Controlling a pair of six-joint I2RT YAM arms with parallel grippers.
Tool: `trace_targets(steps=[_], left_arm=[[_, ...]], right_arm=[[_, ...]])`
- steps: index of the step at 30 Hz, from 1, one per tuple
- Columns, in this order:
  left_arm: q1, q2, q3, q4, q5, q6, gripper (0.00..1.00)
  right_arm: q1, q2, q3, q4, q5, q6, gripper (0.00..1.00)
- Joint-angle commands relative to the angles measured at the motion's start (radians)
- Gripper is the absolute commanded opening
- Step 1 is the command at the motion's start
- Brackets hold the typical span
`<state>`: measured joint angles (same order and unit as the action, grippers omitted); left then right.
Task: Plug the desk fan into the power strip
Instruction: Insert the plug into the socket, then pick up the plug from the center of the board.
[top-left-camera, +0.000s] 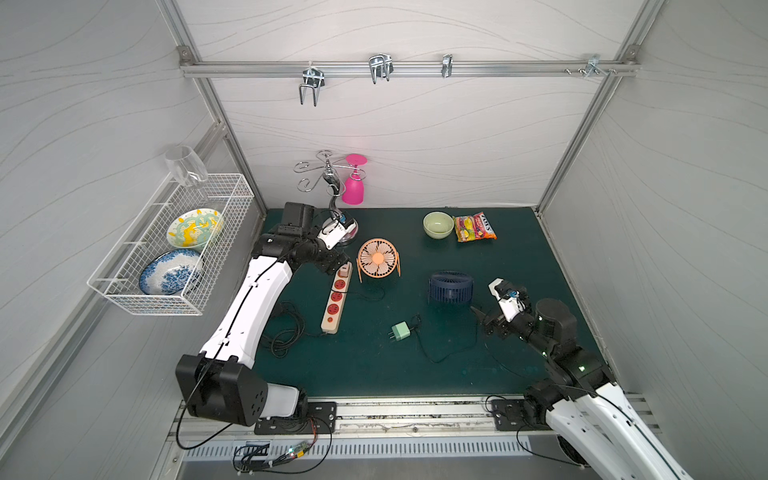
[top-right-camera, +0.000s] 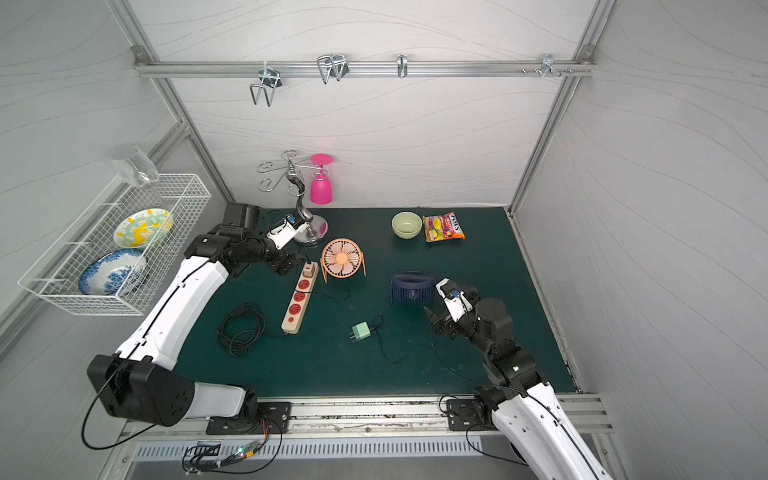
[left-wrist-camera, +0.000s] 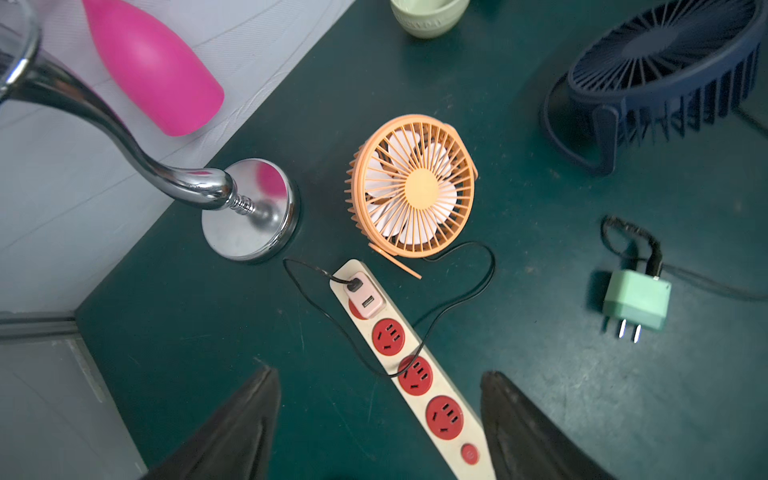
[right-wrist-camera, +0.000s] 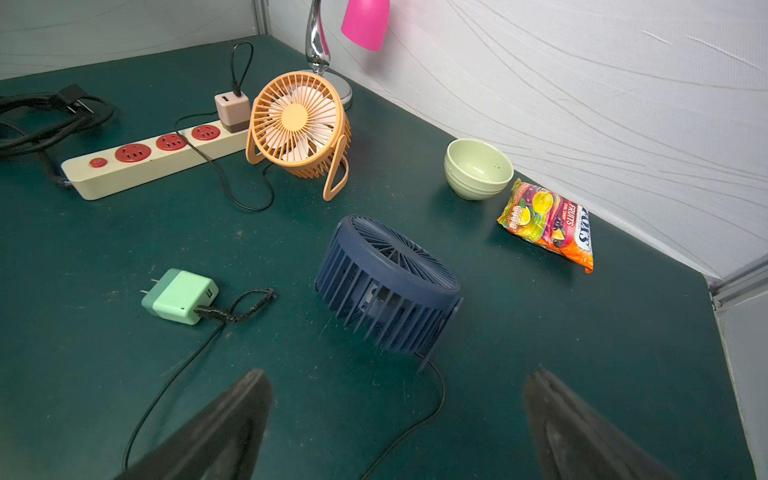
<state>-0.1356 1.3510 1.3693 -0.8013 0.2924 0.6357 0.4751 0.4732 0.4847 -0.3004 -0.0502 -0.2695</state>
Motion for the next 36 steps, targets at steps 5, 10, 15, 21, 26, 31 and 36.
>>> trace_targets(steps=[5, 10, 15, 21, 26, 31, 36], left_arm=[[0.074, -0.111, -0.123, 0.040, 0.114, -0.288, 0.82], [0.138, -0.168, -0.212, 0.066, 0.177, -0.370, 0.91], [0.182, -0.202, -0.285, 0.108, 0.209, -0.422, 0.99], [0.212, -0.227, -0.322, 0.135, 0.213, -0.450, 1.00], [0.231, -0.252, -0.339, 0.152, 0.199, -0.492, 1.00], [0.241, -0.269, -0.345, 0.199, 0.103, -0.593, 1.00], [0.244, -0.277, -0.349, 0.216, -0.017, -0.615, 1.00]], right_arm=[[0.051, 0.035, 0.013, -0.024, -0.033, -0.040, 0.99], [0.165, 0.095, 0.052, -0.075, 0.026, -0.103, 0.99], [0.342, 0.224, 0.107, -0.089, 0.145, -0.195, 0.99], [0.481, 0.452, 0.194, -0.056, 0.207, -0.273, 0.99], [0.497, 0.618, 0.253, -0.043, 0.162, -0.285, 0.99], [0.497, 0.708, 0.273, -0.012, 0.125, -0.285, 0.99], [0.511, 0.793, 0.296, 0.010, 0.131, -0.292, 0.99]])
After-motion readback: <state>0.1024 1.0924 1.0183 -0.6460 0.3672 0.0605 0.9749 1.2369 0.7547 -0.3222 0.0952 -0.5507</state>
